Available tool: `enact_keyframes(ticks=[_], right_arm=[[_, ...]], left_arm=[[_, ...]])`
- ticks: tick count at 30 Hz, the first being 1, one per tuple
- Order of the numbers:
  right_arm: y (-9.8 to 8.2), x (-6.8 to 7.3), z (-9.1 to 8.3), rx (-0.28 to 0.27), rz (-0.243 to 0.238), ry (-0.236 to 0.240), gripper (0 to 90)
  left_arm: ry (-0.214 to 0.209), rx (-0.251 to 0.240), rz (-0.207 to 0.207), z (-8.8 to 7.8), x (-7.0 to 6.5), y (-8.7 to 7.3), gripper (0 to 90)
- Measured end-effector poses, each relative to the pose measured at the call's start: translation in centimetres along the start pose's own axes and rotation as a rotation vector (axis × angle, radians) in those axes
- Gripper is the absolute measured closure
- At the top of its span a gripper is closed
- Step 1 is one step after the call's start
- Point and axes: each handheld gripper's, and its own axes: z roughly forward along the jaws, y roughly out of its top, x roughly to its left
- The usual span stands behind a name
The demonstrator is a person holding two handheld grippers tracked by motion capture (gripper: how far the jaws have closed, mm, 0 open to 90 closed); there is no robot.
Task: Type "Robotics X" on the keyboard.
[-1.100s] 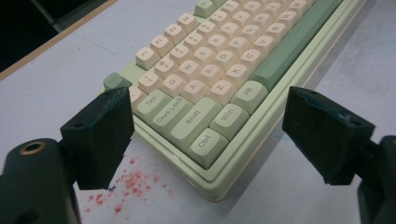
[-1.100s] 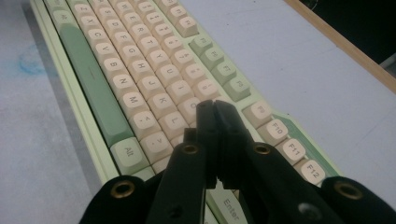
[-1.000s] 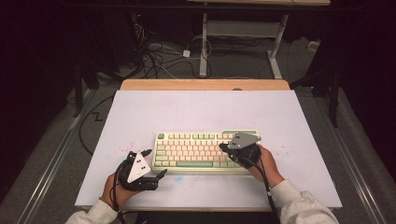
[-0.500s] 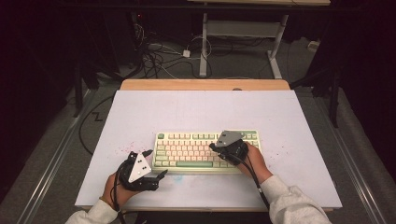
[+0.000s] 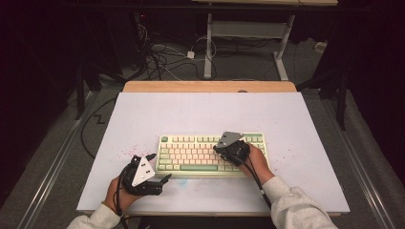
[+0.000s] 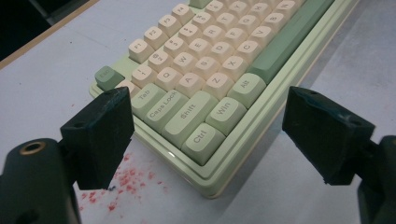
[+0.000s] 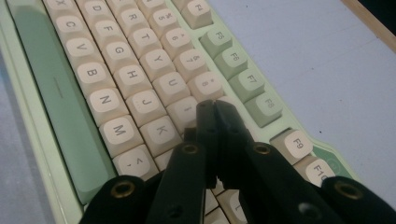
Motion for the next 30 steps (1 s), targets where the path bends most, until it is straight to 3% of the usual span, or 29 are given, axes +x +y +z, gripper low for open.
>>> enact_keyframes(ticks=[6, 19, 30], right_arm=[[0.0, 0.0, 0.2, 0.031, -0.006, -0.001, 90.0], [-0.4, -0.3, -2.1, -0.108, 0.078, -0.005, 86.6], [-0.8, -0.4, -3.6, -0.180, 0.100, -0.026, 78.6]], left_arm=[[-0.005, 0.005, 0.003, 0.1, 0.0, 0.0, 16.1], [0.016, -0.005, 0.010, -0.1, 0.0, 0.1, 16.1], [0.012, -0.004, 0.012, -0.1, 0.0, 0.1, 16.1]])
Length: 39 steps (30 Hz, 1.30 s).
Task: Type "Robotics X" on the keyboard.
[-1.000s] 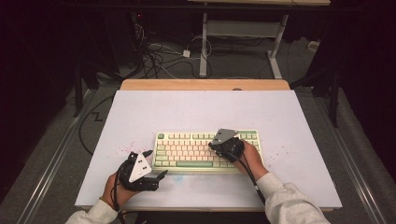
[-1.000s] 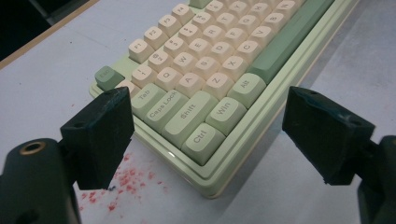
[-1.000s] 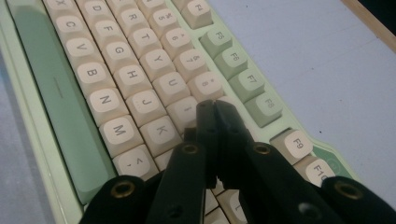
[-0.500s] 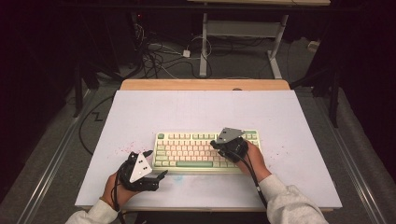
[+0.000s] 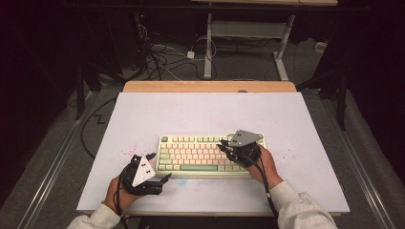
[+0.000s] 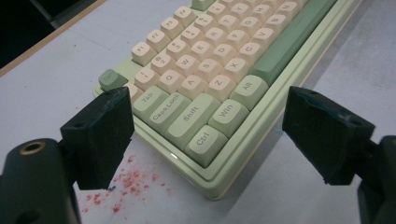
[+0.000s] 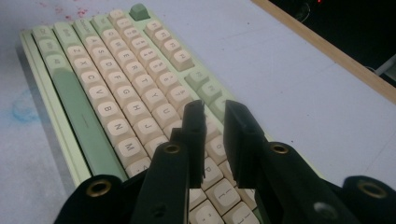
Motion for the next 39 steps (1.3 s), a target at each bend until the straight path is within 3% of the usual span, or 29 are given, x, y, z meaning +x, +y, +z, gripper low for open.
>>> enact_keyframes(ticks=[6, 14, 21, 29, 34, 39], right_arm=[[0.1, 0.3, -0.6, -0.025, -0.013, 0.008, 72.4], [0.0, 0.7, -2.0, -0.076, -0.010, 0.012, 53.1], [-0.5, 0.8, -2.9, -0.109, -0.003, -0.045, 33.3], [-1.2, 0.9, -4.0, -0.129, -0.005, -0.072, 26.2], [-2.0, 0.8, -4.9, -0.132, -0.009, -0.086, 25.0], [-2.9, 0.6, -5.9, -0.135, -0.006, -0.099, 25.0]], left_arm=[[0.000, -0.001, -0.005, -0.1, 0.1, 0.0, 16.1], [0.000, -0.006, -0.009, -0.2, 0.1, 0.1, 16.2], [-0.001, -0.007, -0.014, -0.2, 0.2, 0.2, 16.1], [-0.015, -0.014, -0.025, -0.4, 0.2, 0.3, 16.6], [-0.040, -0.032, -0.041, -0.6, 0.3, 0.5, 28.2], [-0.082, -0.033, -0.044, -0.8, 0.4, 0.8, 51.6]])
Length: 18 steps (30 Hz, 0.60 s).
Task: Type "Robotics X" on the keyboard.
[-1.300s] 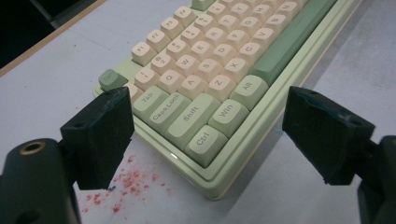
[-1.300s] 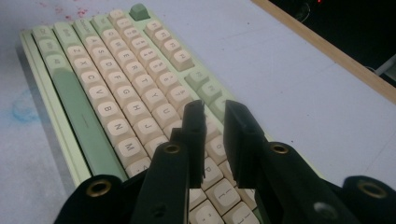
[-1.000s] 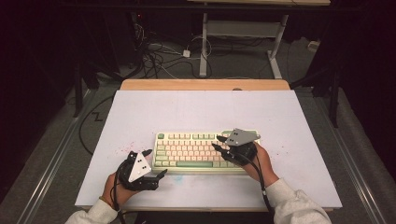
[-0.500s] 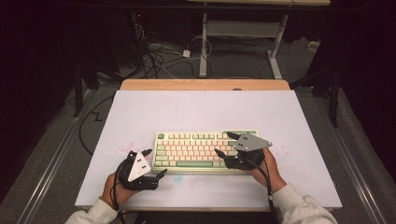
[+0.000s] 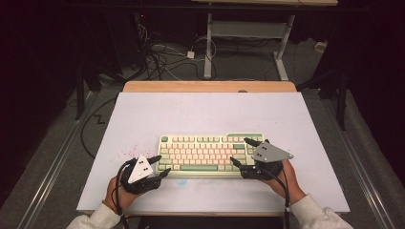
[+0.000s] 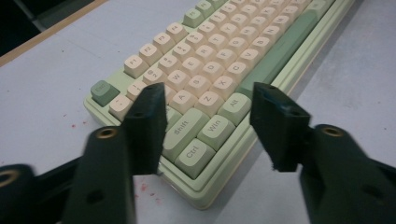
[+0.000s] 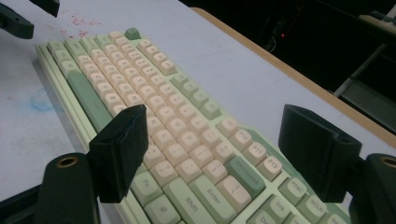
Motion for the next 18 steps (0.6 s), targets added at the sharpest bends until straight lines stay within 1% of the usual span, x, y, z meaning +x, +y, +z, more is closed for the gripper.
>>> enact_keyframes(ticks=[2, 3, 4, 6, 8, 11, 13, 15, 16, 18], right_arm=[[-0.3, -0.1, -0.4, 0.003, 0.000, -0.006, 25.1], [-0.5, -0.1, -0.6, 0.004, 0.000, -0.005, 25.8], [-0.6, -0.1, -0.8, 0.009, 0.008, -0.002, 26.7], [-1.0, -0.1, -1.2, 0.006, 0.010, 0.003, 26.5], [-1.3, 0.0, -1.5, 0.000, 0.002, 0.001, 26.2], [-1.8, 0.1, -2.0, -0.004, 0.012, 0.005, 25.6], [-2.1, 0.2, -2.2, -0.005, 0.008, 0.010, 25.0], [-2.4, 0.3, -2.4, -0.003, 0.005, 0.005, 24.1], [-2.4, 0.3, -2.5, -0.003, 0.011, 0.004, 24.1], [-2.6, 0.3, -2.7, -0.001, 0.016, 0.004, 23.7]], left_arm=[[-0.011, -0.013, -0.008, -0.1, 0.0, 0.1, 58.4], [-0.034, -0.018, -0.005, -0.1, 0.1, 0.2, 62.5], [-0.047, -0.021, -0.005, -0.1, 0.1, 0.2, 67.1], [-0.053, -0.006, -0.001, 0.0, 0.0, 0.4, 73.1], [-0.061, 0.008, 0.000, 0.3, 0.1, 0.7, 79.8], [-0.072, 0.025, -0.005, 0.7, 0.2, 1.4, 86.2], [-0.100, 0.031, -0.013, 1.2, 0.4, 2.1, 87.6], [-0.115, 0.055, 0.004, 1.9, 0.3, 2.9, 87.7], [-0.130, 0.065, 0.006, 2.3, 0.2, 3.3, 87.7], [-0.138, 0.083, 0.019, 3.1, 0.0, 4.2, 87.7]])
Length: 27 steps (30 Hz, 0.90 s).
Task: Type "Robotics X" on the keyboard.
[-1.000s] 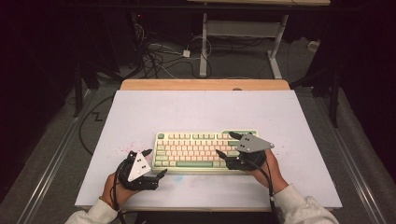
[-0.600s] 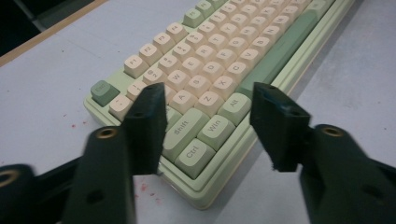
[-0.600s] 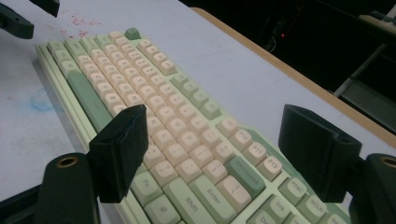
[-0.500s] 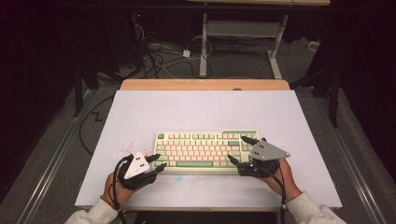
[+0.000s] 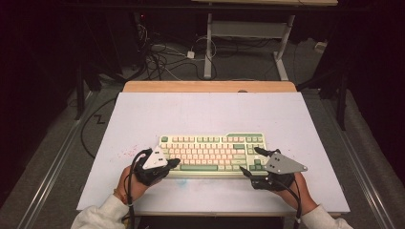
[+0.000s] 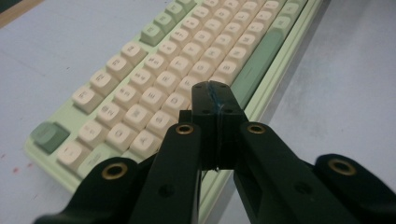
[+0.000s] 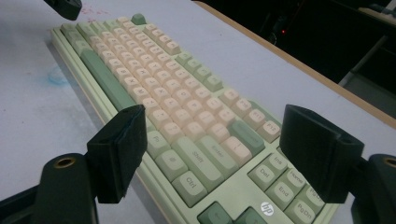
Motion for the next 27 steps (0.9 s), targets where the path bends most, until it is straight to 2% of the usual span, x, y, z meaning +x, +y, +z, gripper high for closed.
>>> enact_keyframes(ticks=[4, 8, 12, 18, 27], right_arm=[[-0.3, 0.0, -0.2, 0.005, 0.000, -0.004, 23.7], [-0.4, -0.2, -0.3, 0.013, -0.002, 0.000, 23.5], [-0.5, -0.3, -0.3, 0.013, -0.008, 0.000, 23.6], [-0.5, -0.3, -0.4, 0.013, -0.011, -0.005, 23.5], [-0.6, -0.2, -0.1, 0.022, -0.022, -0.003, 23.6]], left_arm=[[-0.032, 0.031, 0.018, 1.4, 0.1, 1.7, 87.7], [-0.032, 0.064, 0.039, 2.6, 0.2, 2.8, 87.6], [-0.048, 0.080, 0.039, 3.7, 0.2, 3.5, 87.6], [-0.067, 0.114, 0.067, 5.1, -0.2, 4.2, 87.6], [-0.074, 0.145, 0.067, 6.0, -0.3, 4.1, 87.5]])
